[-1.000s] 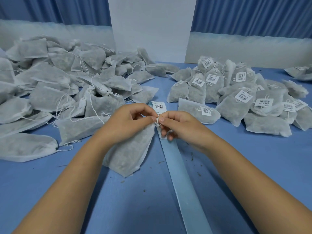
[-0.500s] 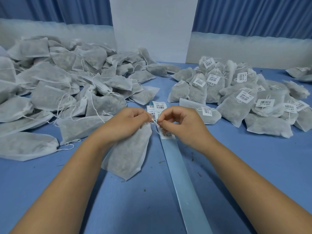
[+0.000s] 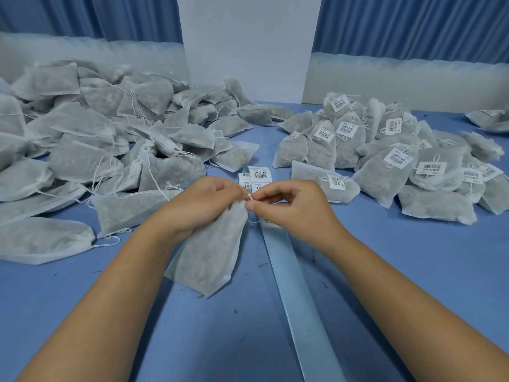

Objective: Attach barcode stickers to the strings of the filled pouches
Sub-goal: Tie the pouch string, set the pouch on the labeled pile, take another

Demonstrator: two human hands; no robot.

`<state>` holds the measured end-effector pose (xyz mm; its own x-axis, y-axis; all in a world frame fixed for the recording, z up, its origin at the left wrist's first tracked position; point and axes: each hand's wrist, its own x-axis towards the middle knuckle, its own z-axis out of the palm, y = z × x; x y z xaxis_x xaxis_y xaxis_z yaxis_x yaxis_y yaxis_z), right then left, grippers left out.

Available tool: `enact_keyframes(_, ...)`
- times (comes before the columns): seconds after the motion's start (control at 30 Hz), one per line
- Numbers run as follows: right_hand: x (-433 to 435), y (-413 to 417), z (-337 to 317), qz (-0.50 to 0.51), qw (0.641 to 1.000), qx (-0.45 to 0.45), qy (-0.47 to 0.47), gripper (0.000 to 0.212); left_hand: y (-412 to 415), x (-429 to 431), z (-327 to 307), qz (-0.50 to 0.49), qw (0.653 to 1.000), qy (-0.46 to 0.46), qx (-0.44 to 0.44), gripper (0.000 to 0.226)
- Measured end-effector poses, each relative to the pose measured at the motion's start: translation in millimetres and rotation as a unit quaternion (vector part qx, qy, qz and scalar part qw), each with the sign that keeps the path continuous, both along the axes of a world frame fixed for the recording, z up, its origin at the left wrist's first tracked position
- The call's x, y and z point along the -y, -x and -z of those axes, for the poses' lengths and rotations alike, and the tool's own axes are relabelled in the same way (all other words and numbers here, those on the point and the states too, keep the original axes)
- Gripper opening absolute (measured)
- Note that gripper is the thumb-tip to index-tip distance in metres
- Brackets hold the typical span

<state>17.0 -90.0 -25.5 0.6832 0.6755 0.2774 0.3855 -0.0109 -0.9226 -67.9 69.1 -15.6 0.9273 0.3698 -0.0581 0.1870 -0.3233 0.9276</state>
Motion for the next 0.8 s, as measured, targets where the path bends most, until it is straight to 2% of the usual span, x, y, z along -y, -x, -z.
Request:
enact_keyframes(0.2, 1.2, 0.1, -2.0, -0.009, 1.0, -0.006, -0.019, 0.006, -0.2, 0.9, -1.0, 0.002, 1.0, -0.012, 0.01, 0.021)
enact_keyframes(0.4, 0.9, -1.7, -1.1, -0.028, 0.999, -0.035, -0.023, 0.013, 1.1, 1.7, -2.7, 0.001, 1.0, -0.002, 0.014, 0.021)
enact_keyframes(0.53, 0.8, -5.0, 1.2, -0.036, 0.997, -0.062, -0.028, 0.019, 3.0, 6.3, -4.2, 0.035, 0.997, 0.069, 0.018, 0.021)
enact_keyframes(0.63, 0.2, -5.5, 2.3, -0.039, 0.996, -0.082, -0.028, 0.021, 2.9, 7.0, -3.5, 0.044, 0.996, 0.076, 0.021, 0.024)
enact_keyframes(0.73, 0.1, -6.5, 0.7, -0.033, 0.995, -0.084, -0.035, 0.02, 4.3, 4.9, -4.8, 0.065, 0.995, 0.073, 0.022, 0.009)
enact_keyframes(0.8, 0.3, -7.5, -0.5, -0.026, 0.996, -0.078, -0.036, 0.019, 6.0, 3.9, -5.2, 0.089, 0.995, 0.051, 0.019, 0.027)
